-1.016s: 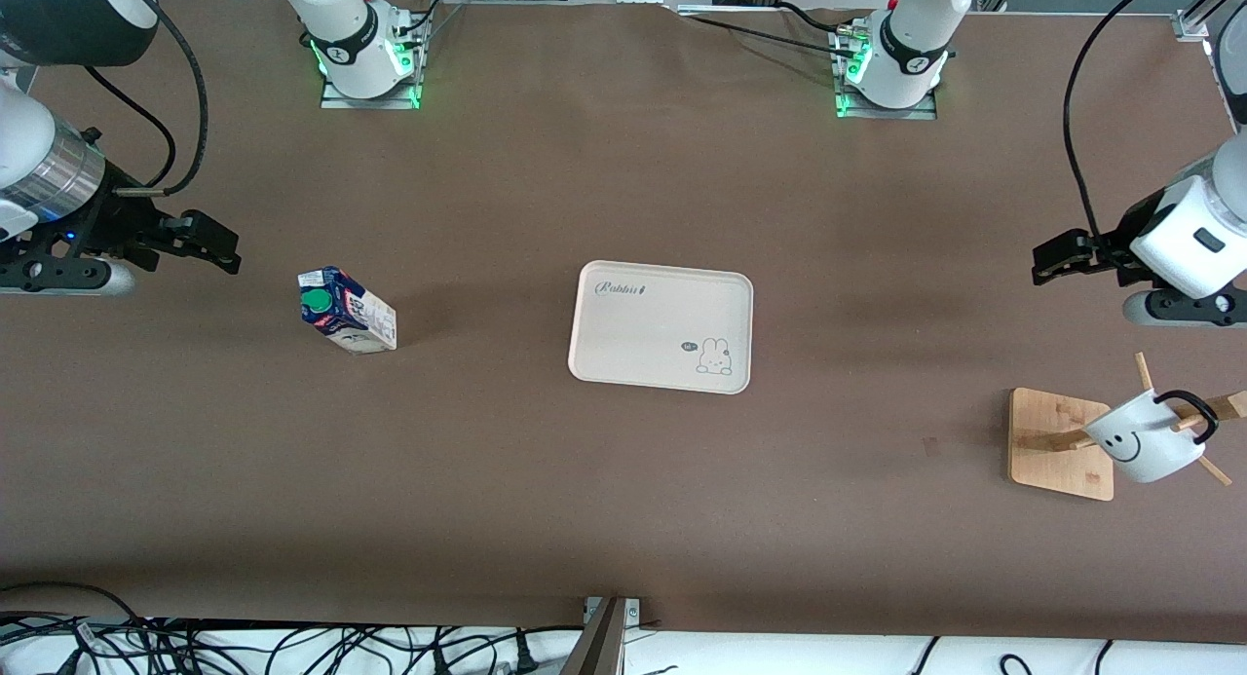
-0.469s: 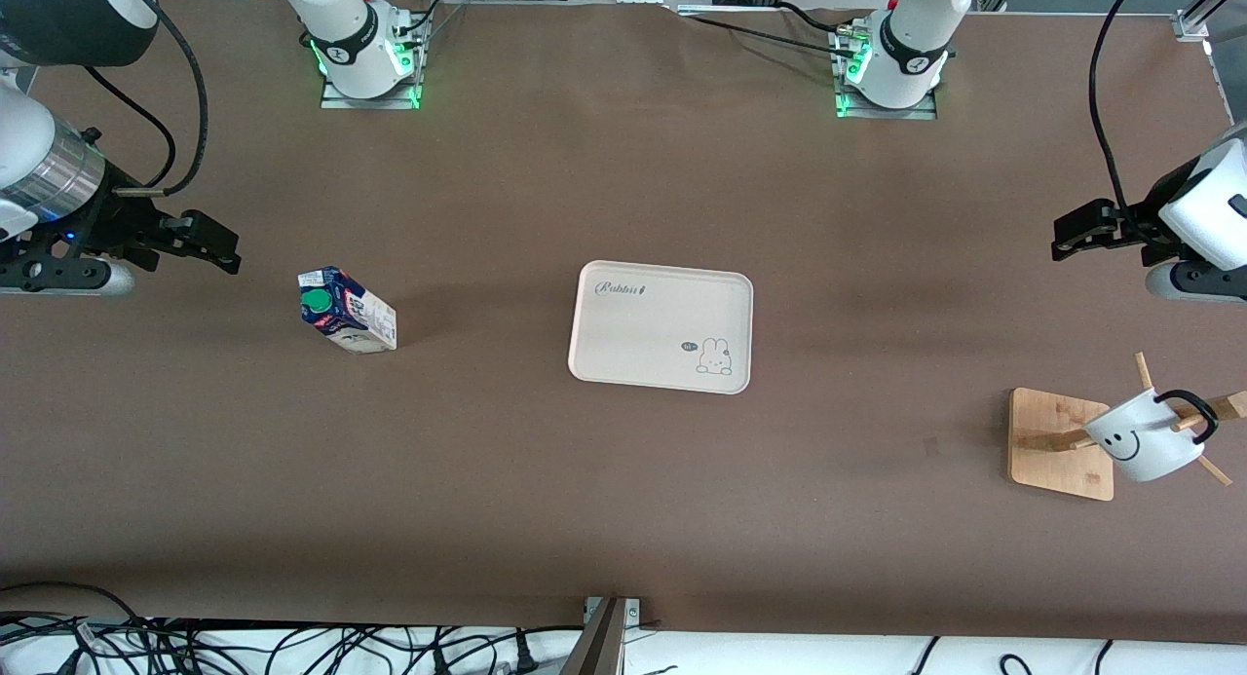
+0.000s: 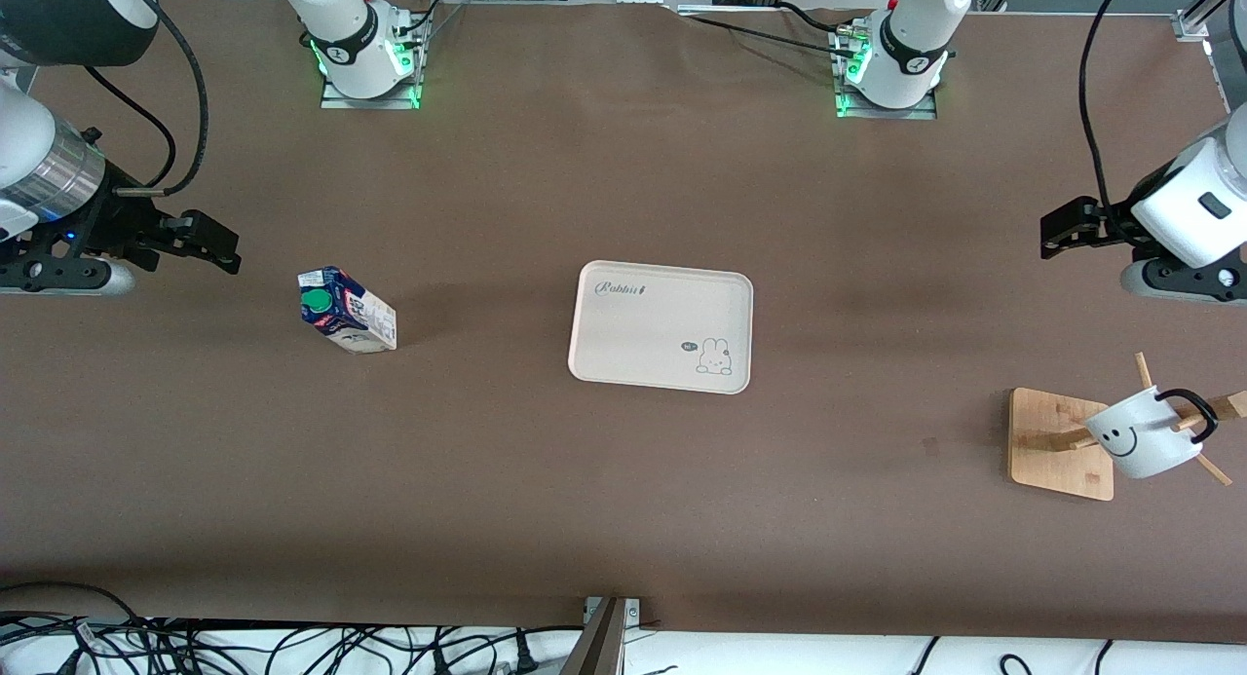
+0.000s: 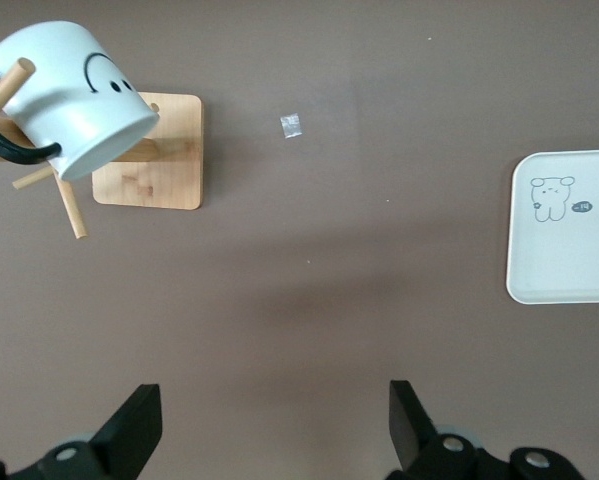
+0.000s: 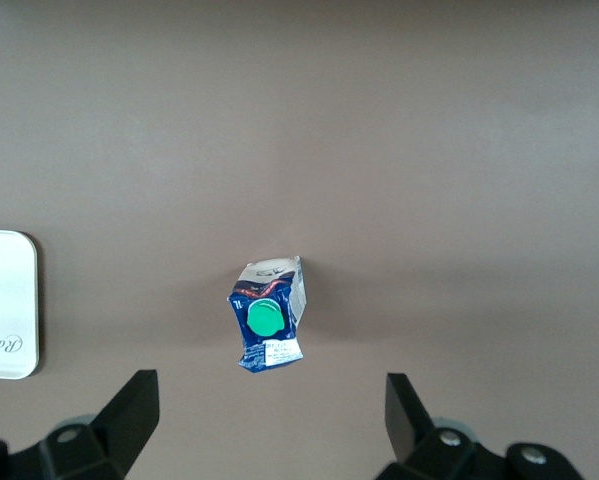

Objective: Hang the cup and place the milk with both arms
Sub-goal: 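Open the left gripper and withdraw it from the mug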

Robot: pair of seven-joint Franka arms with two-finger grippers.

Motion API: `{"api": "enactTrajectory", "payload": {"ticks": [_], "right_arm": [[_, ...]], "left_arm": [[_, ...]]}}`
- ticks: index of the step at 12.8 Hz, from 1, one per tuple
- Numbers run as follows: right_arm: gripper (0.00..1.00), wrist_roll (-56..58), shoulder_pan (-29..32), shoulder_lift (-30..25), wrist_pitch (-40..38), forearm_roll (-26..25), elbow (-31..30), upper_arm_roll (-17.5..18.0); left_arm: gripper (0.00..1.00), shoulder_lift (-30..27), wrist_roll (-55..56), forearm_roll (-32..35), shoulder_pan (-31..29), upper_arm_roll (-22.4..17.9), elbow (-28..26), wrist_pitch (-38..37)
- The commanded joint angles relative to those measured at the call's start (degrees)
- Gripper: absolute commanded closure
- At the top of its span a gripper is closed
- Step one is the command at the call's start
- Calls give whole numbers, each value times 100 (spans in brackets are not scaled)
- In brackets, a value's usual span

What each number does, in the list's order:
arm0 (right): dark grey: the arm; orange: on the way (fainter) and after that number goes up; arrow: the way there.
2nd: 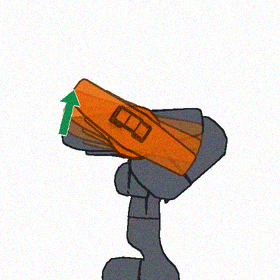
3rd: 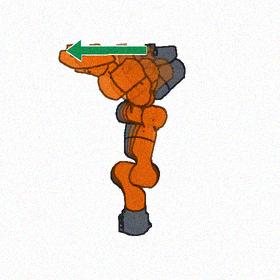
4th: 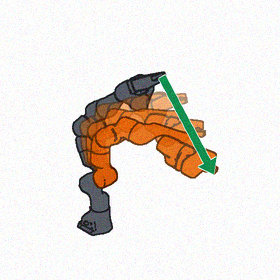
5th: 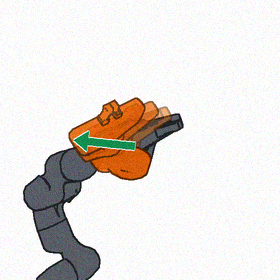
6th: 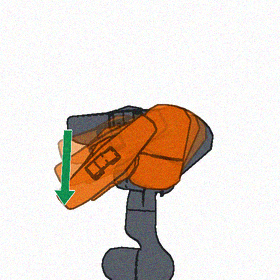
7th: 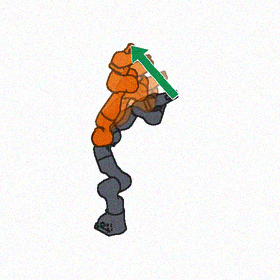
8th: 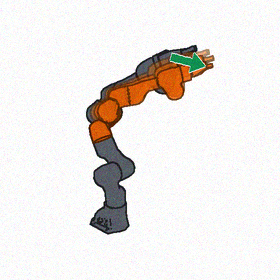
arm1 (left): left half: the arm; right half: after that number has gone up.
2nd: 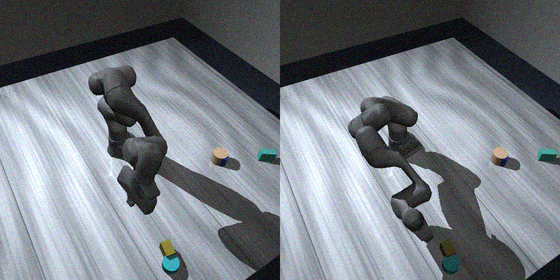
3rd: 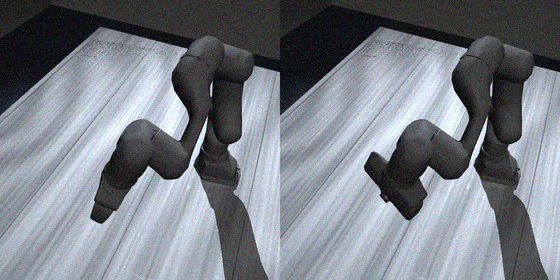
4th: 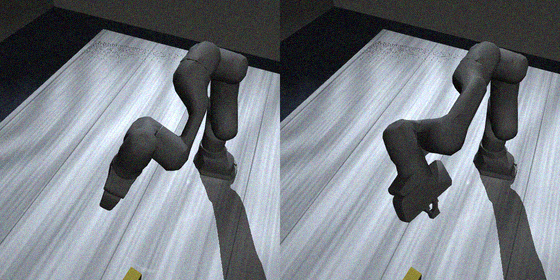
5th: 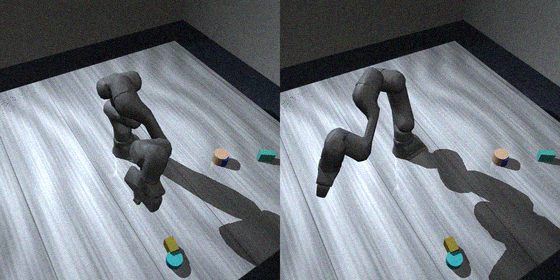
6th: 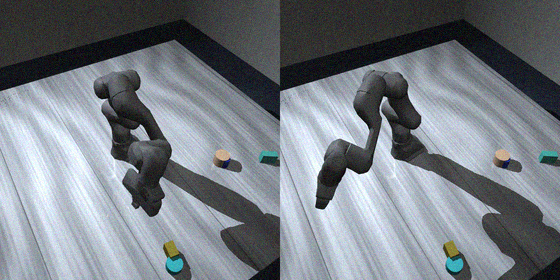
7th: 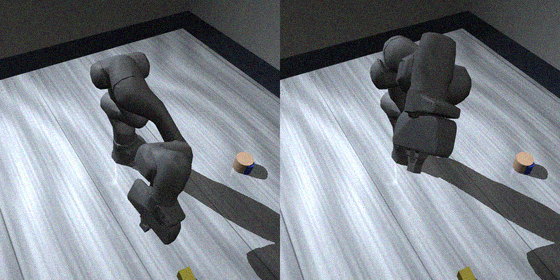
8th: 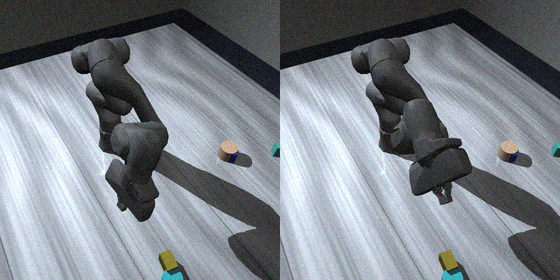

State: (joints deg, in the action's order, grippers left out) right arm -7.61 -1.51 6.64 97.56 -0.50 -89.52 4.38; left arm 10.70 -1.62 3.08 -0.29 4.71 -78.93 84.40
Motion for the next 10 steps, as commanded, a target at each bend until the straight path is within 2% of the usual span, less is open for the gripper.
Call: {"api": "enactTrajectory", "payload": {"ticks": [1,5,7,10], "right_arm": [[0,-74,37,-14,-18,-64,84,72],[0,-74,28,4,-18,-12,75,81],[0,-74,-7,12,-1,-21,84,89],[0,-92,-25,30,87,32,75,98]], "left_arm": [[0,-104,-146,-596,662,-1085,-26,-55],[0,-200,-233,-502,697,-1236,-105,-38],[0,-305,-557,-518,697,-1253,-315,129],[0,-280,-515,-545,680,-1288,-273,77]]}}
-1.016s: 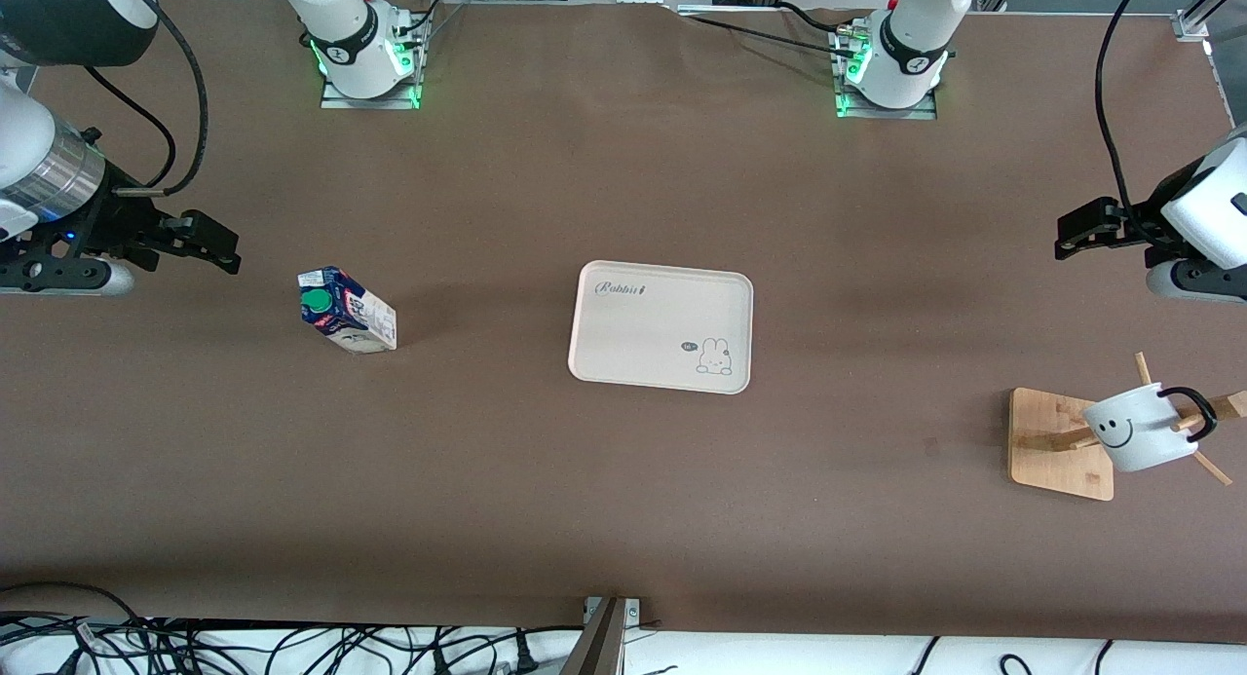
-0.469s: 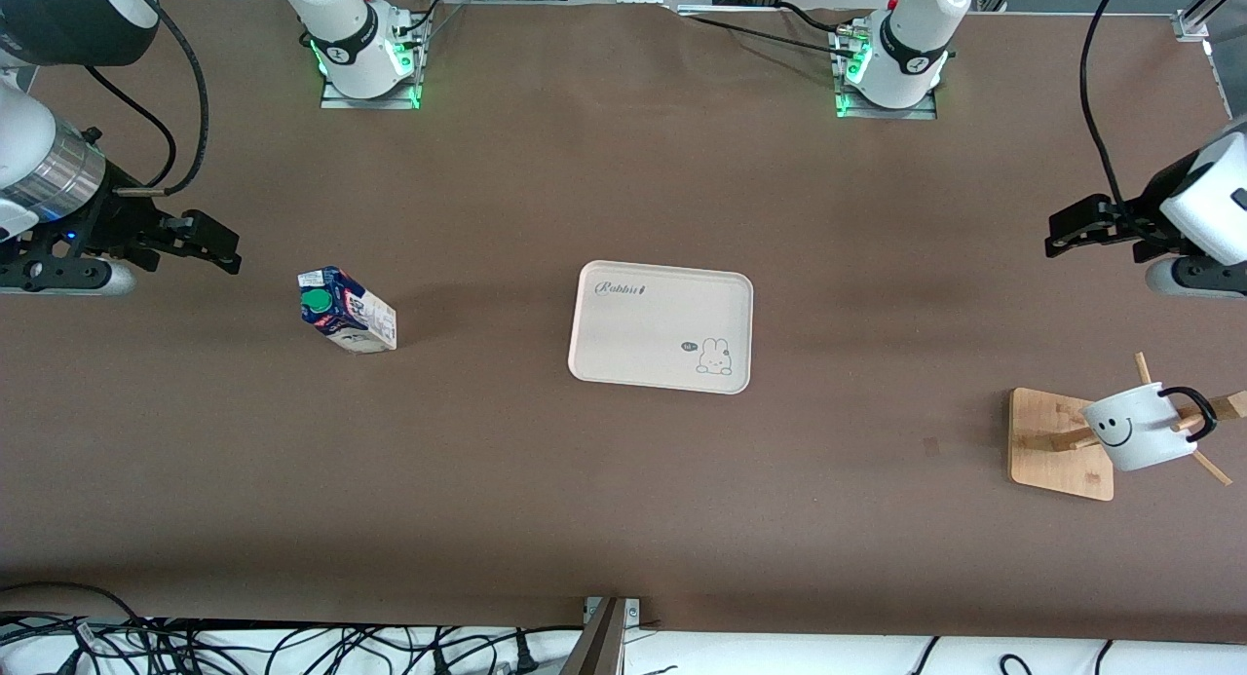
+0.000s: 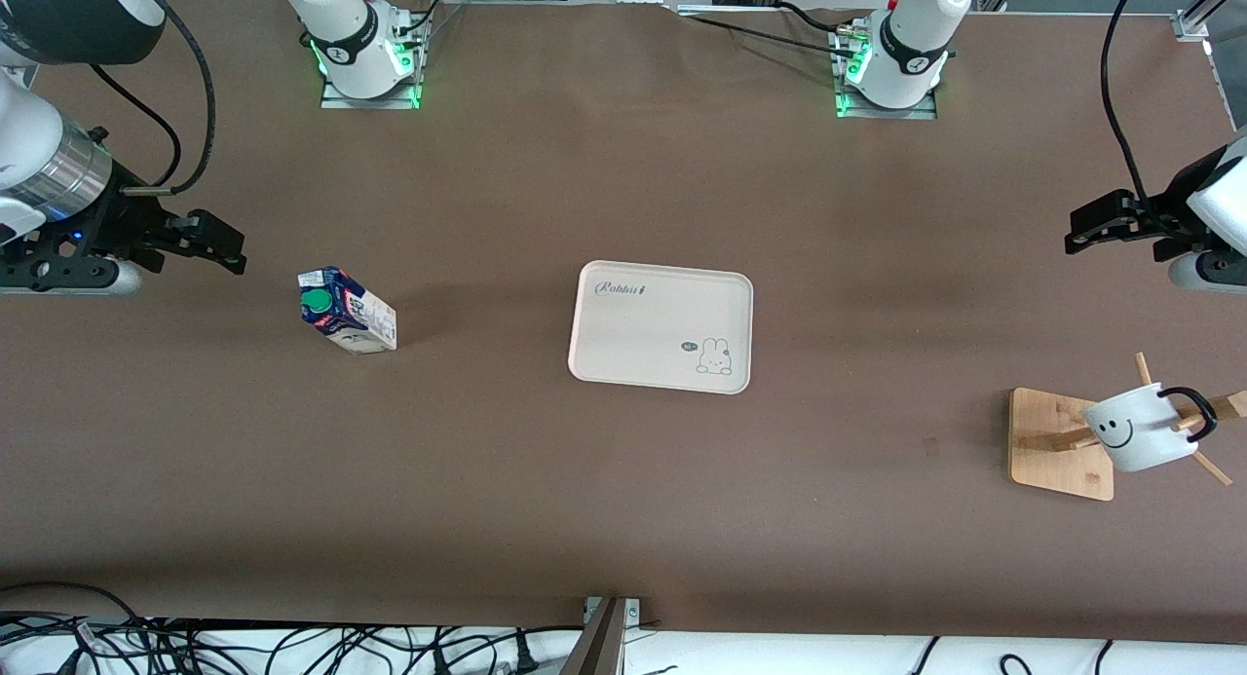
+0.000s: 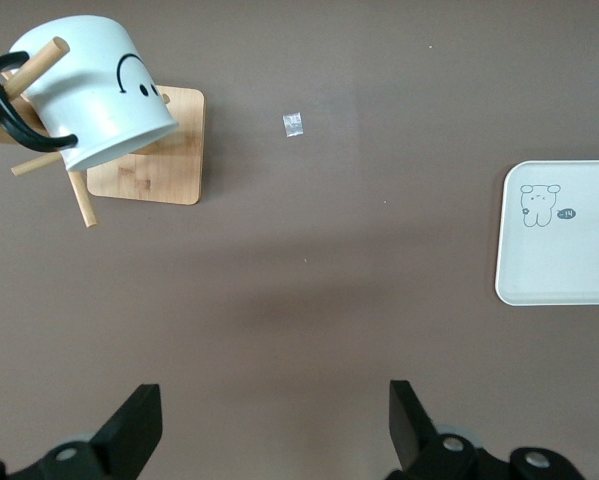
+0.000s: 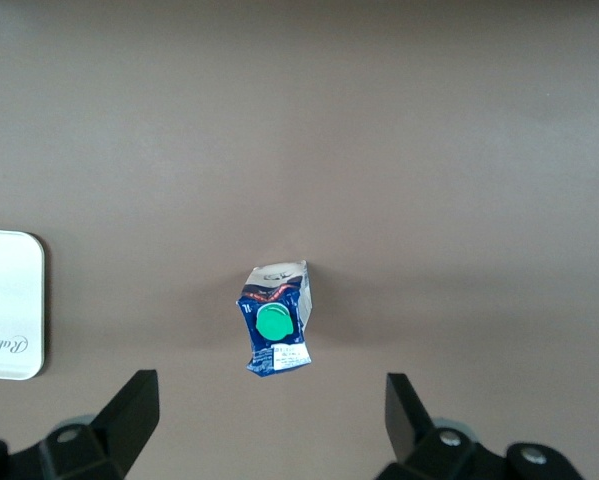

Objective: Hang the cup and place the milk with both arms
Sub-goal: 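Open the left gripper and withdraw it from the mug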

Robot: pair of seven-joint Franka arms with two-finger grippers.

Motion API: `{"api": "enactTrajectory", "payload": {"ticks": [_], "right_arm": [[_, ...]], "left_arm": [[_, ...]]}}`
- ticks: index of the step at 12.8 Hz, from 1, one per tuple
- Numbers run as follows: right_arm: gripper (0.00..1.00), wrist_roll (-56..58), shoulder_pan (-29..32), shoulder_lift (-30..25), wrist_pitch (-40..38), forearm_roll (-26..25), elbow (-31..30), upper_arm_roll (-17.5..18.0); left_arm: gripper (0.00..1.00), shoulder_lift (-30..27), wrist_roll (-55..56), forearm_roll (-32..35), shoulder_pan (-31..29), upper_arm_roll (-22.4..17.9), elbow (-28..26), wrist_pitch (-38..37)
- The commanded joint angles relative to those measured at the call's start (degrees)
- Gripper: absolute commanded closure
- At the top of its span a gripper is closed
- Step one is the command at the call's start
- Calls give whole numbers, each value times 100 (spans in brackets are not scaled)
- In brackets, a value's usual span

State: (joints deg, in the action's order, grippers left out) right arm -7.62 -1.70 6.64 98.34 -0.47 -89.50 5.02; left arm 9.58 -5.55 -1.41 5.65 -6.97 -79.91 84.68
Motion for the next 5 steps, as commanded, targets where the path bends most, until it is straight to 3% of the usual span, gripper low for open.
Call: {"api": "enactTrajectory", "payload": {"ticks": [1,5], "right_arm": [[0,-82,-14,30,36,21,73,34],[0,-100,-164,21,80,20,38,25]], "left_arm": [[0,-158,-122,-105,68,-120,-130,-39],[0,-158,-95,-34,68,-102,-68,-233]]}}
